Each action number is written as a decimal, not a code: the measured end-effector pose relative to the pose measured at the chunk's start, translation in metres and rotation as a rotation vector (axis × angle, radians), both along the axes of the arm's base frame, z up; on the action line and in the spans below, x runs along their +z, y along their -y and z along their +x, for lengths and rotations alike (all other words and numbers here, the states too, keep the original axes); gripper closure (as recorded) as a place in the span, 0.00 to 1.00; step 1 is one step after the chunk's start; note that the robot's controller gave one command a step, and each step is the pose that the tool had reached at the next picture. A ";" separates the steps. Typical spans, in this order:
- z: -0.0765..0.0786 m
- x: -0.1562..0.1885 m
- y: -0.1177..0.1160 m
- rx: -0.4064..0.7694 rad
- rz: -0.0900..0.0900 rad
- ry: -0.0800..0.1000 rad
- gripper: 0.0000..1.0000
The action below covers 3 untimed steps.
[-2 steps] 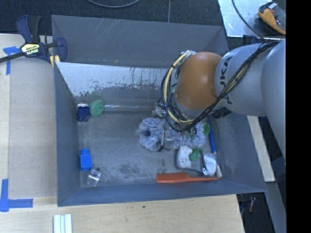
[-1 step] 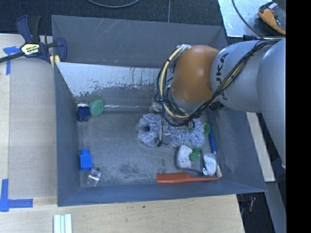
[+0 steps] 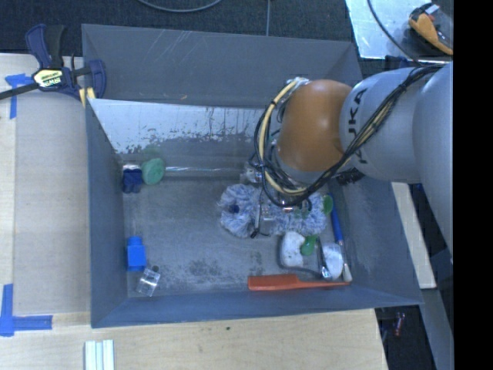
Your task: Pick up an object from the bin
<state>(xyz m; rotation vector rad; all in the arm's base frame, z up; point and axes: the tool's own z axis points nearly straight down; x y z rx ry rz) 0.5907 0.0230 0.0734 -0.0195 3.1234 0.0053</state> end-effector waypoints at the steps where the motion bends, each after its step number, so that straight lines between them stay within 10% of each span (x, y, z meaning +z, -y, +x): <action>1: 0.013 0.001 -0.005 0.041 -0.001 0.003 1.00; 3: 0.013 0.004 -0.005 0.040 -0.001 0.005 1.00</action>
Offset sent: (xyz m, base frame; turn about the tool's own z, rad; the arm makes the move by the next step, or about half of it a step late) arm 0.0000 0.0000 0.0000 0.0000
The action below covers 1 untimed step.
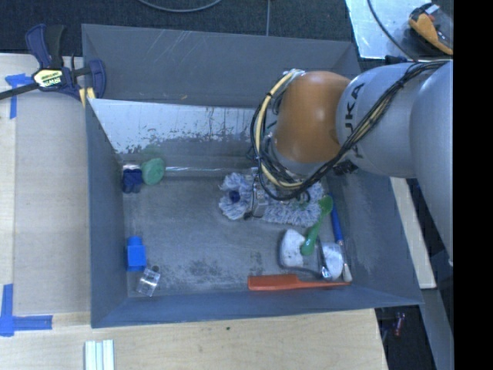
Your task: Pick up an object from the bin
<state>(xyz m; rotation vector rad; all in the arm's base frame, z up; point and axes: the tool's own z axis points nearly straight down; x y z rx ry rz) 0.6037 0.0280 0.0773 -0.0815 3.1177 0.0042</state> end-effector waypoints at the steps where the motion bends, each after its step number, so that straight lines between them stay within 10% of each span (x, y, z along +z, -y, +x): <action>1: 0.001 0.005 0.000 -0.001 0.000 0.003 1.00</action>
Offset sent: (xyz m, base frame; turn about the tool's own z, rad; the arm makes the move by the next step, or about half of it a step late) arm 0.0005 -0.0001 0.0403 0.0005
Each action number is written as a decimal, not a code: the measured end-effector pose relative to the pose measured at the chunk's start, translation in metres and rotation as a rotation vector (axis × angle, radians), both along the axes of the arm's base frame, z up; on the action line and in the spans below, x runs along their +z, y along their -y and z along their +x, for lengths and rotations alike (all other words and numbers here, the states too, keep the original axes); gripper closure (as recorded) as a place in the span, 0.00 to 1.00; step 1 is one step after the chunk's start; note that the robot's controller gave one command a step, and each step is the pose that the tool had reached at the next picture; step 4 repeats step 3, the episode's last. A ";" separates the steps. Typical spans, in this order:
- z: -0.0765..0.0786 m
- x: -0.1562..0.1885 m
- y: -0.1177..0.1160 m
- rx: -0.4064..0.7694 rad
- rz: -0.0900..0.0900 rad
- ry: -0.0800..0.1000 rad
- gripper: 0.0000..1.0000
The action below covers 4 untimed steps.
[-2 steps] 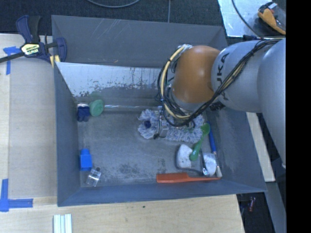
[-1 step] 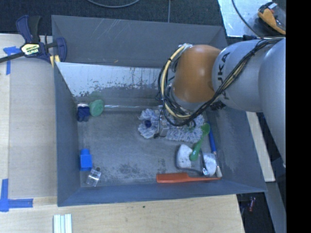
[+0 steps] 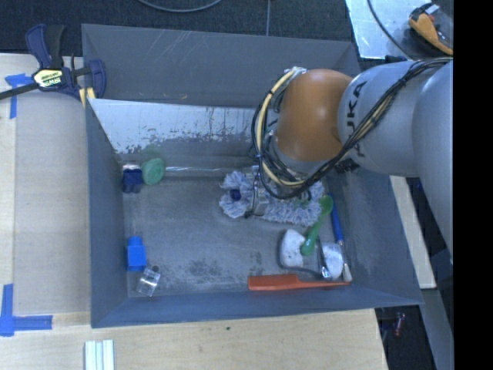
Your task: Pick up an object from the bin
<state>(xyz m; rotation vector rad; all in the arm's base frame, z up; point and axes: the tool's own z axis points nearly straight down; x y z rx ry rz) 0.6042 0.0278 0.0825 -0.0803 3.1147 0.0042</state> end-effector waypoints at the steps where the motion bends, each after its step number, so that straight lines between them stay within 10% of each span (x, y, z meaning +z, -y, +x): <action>1: -0.001 0.013 0.000 0.000 0.000 -0.003 1.00; 4: 0.000 0.053 0.000 -0.001 0.000 0.002 1.00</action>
Offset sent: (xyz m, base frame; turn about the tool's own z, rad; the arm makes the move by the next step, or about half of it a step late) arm -0.0009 -0.0002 0.0485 0.0004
